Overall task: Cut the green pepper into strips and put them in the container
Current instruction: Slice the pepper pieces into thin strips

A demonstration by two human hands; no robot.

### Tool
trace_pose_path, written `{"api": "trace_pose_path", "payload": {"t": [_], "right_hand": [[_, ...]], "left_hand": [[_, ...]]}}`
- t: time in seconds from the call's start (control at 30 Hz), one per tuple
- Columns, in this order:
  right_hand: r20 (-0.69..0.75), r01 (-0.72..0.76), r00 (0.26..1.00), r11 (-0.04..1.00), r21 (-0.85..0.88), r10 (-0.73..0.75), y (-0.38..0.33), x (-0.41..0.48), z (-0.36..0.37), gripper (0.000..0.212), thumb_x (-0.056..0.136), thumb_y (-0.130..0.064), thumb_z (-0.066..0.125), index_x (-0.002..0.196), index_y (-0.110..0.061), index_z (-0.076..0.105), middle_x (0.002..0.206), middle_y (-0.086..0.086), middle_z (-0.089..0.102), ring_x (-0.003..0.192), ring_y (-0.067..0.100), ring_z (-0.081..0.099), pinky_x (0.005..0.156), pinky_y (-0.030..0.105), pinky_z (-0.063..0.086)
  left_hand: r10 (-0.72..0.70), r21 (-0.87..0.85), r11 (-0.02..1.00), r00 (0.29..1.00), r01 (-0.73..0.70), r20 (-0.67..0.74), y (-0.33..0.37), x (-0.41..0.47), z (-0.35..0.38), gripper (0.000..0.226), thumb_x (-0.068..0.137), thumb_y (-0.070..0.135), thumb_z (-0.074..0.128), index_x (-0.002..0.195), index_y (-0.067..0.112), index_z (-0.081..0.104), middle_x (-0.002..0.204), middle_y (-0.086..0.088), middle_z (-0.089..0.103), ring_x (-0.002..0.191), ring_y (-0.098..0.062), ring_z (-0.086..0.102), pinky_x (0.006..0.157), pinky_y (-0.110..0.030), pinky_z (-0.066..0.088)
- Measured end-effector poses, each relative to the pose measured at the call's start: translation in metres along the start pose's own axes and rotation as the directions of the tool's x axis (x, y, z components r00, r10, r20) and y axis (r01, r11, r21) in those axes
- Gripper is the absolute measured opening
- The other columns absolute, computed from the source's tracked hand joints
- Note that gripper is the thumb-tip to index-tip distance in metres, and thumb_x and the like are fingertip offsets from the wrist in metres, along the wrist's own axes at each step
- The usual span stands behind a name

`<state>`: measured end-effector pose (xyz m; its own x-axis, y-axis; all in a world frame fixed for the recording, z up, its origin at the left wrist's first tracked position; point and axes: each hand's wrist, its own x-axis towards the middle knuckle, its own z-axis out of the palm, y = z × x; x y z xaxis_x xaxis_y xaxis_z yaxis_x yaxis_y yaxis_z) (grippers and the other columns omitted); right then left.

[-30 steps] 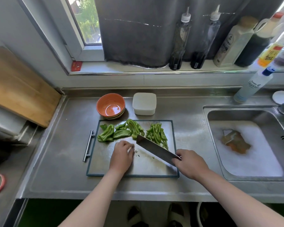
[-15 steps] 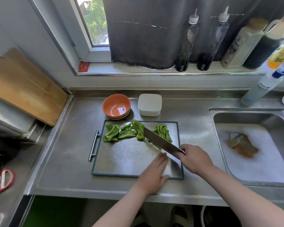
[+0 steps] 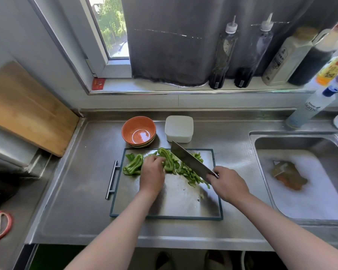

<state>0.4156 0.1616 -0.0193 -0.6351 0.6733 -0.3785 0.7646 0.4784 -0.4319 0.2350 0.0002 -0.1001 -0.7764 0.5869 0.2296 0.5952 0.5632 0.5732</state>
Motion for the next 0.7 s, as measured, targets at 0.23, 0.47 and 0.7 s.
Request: {"api": "trace_pose_path", "payload": {"t": [0.23, 0.47, 0.7], "right_hand": [[-0.035, -0.043, 0.998, 0.998, 0.044, 0.045, -0.022, 0.011, 0.02, 0.029, 0.097, -0.038, 0.052, 0.075, -0.02, 0.053, 0.071, -0.003, 0.059, 0.067, 0.019, 0.056, 0.053, 0.031, 0.034], [-0.045, -0.052, 0.997, 0.996, 0.071, 0.055, -0.027, 0.014, 0.028, 0.029, 0.098, -0.039, 0.054, 0.076, -0.021, 0.054, 0.071, -0.004, 0.058, 0.069, 0.02, 0.057, 0.054, 0.031, 0.037], [0.015, 0.03, 0.999, 0.997, 0.07, -0.031, -0.043, 0.012, 0.025, 0.027, 0.098, -0.04, 0.055, 0.078, -0.021, 0.057, 0.073, -0.003, 0.062, 0.07, 0.019, 0.058, 0.06, 0.033, 0.043]], "left_hand": [[0.191, 0.388, 0.848, 0.891, -0.361, 0.412, -0.019, 0.055, -0.002, 0.062, 0.089, 0.004, 0.056, 0.144, 0.031, 0.048, 0.146, 0.001, 0.047, 0.137, -0.025, 0.037, 0.112, -0.04, 0.027], [0.303, 0.148, 0.926, 0.918, -0.347, 0.257, -0.04, 0.064, -0.011, 0.013, 0.086, 0.019, 0.071, 0.099, 0.019, 0.073, 0.098, 0.001, 0.064, 0.096, -0.023, 0.056, 0.087, -0.037, 0.042], [-0.075, 0.005, 0.996, 0.792, 0.091, 0.605, -0.032, 0.026, -0.048, 0.021, 0.086, 0.025, 0.065, 0.106, 0.025, 0.071, 0.095, 0.013, 0.064, 0.093, -0.01, 0.062, 0.083, -0.027, 0.052]]}}
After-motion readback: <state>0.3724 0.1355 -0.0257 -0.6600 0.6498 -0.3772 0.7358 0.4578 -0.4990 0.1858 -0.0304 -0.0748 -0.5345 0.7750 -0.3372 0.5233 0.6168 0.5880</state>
